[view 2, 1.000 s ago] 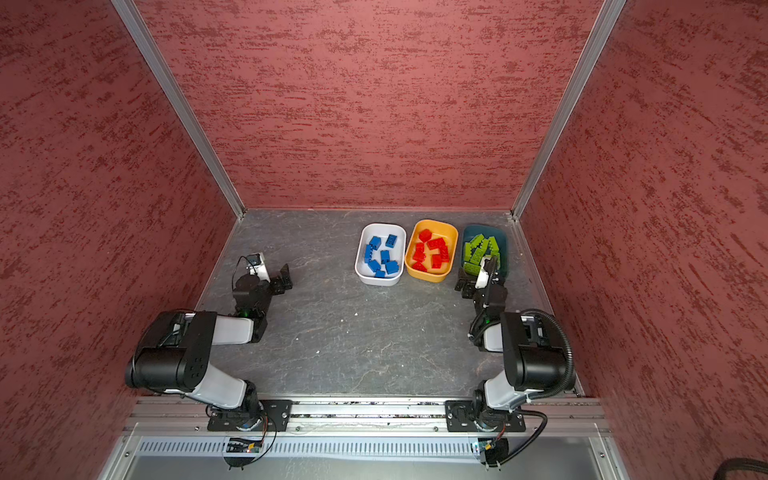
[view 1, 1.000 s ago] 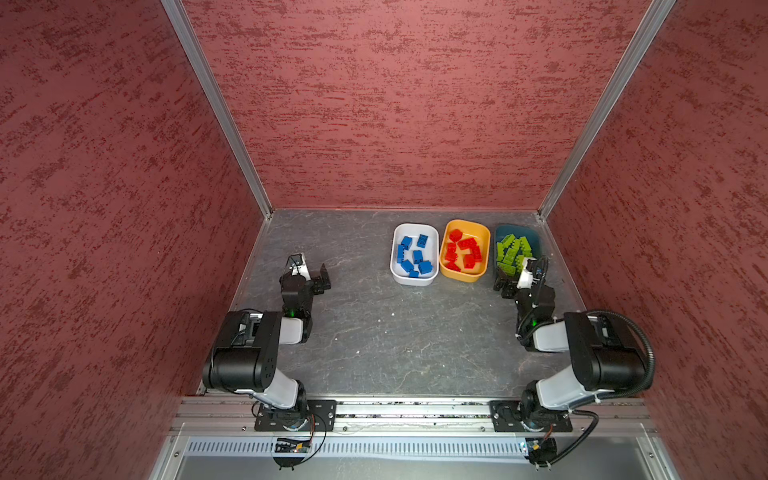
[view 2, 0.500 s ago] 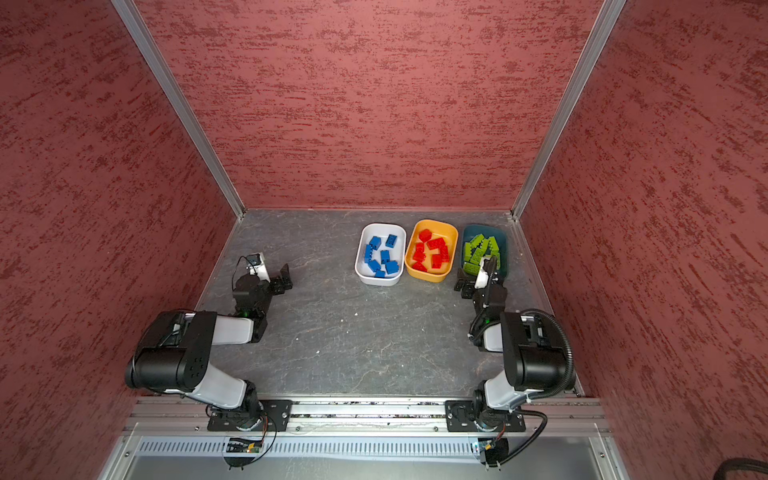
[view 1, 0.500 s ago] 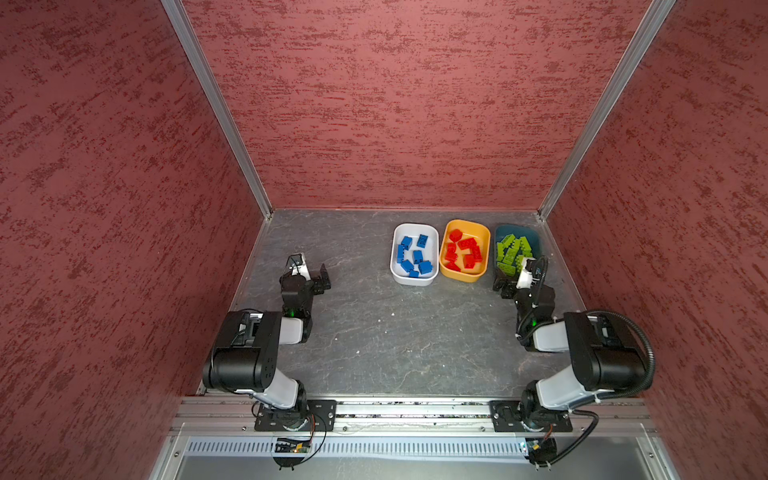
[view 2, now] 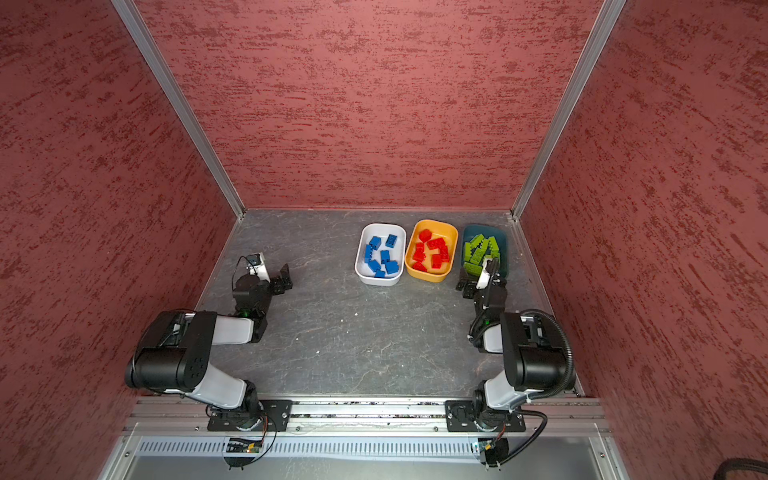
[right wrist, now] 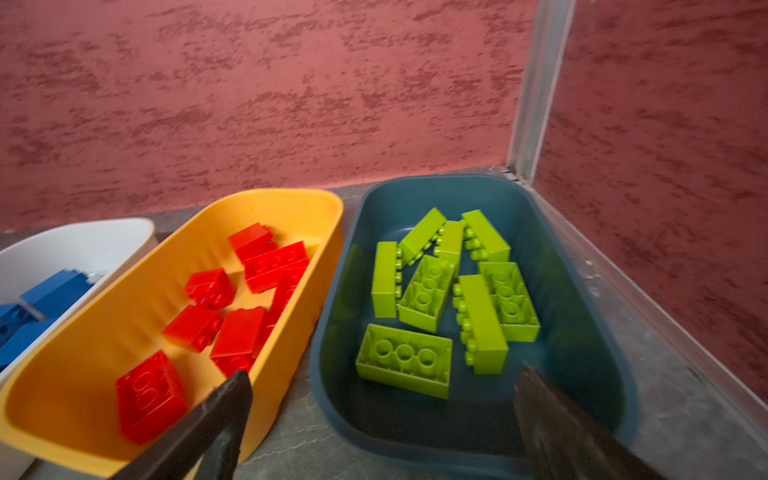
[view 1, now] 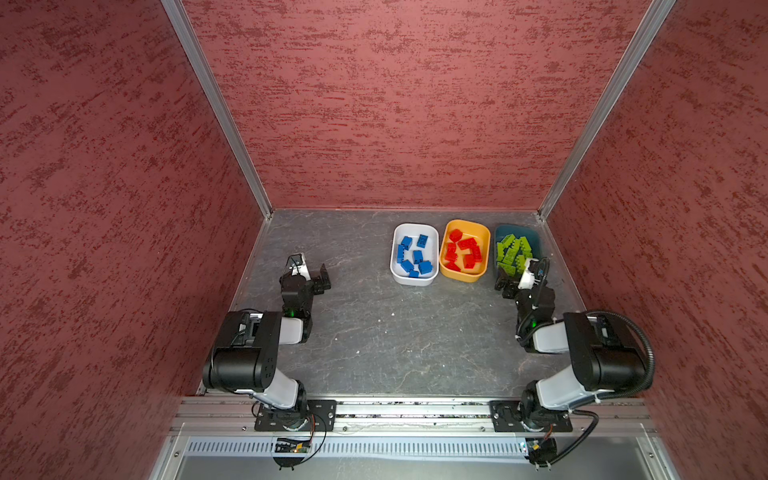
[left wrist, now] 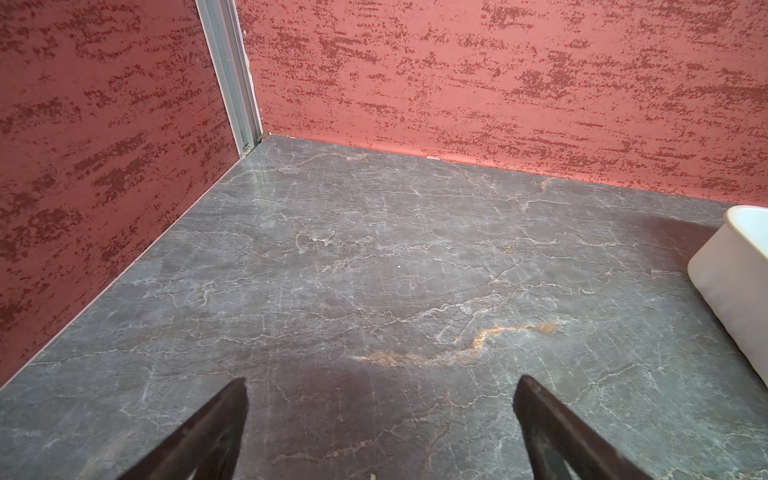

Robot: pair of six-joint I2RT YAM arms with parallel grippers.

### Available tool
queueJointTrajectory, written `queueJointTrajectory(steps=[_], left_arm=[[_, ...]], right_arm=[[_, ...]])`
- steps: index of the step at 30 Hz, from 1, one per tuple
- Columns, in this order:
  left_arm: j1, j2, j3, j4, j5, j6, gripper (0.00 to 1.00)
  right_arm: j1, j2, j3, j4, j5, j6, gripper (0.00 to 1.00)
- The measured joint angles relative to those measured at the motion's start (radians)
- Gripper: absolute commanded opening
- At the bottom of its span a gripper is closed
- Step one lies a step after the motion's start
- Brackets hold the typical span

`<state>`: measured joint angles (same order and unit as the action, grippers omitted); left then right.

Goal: Sort the legos into containers by color

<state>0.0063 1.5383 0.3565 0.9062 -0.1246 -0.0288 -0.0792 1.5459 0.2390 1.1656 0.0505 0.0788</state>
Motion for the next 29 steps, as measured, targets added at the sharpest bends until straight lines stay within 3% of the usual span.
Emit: queueJointTrajectory(steps=[11, 29], left_arm=[[0.0, 0.0, 0.0, 0.0, 0.0, 0.0, 1.0], [0.0, 0.0, 0.0, 0.0, 0.0, 0.0, 0.99]], right_arm=[[0.017, 0.0, -0.003, 0.019, -0.037, -0.036, 0.99], [0.018, 0.0, 0.035, -0.05, 0.024, -0.023, 0.99]])
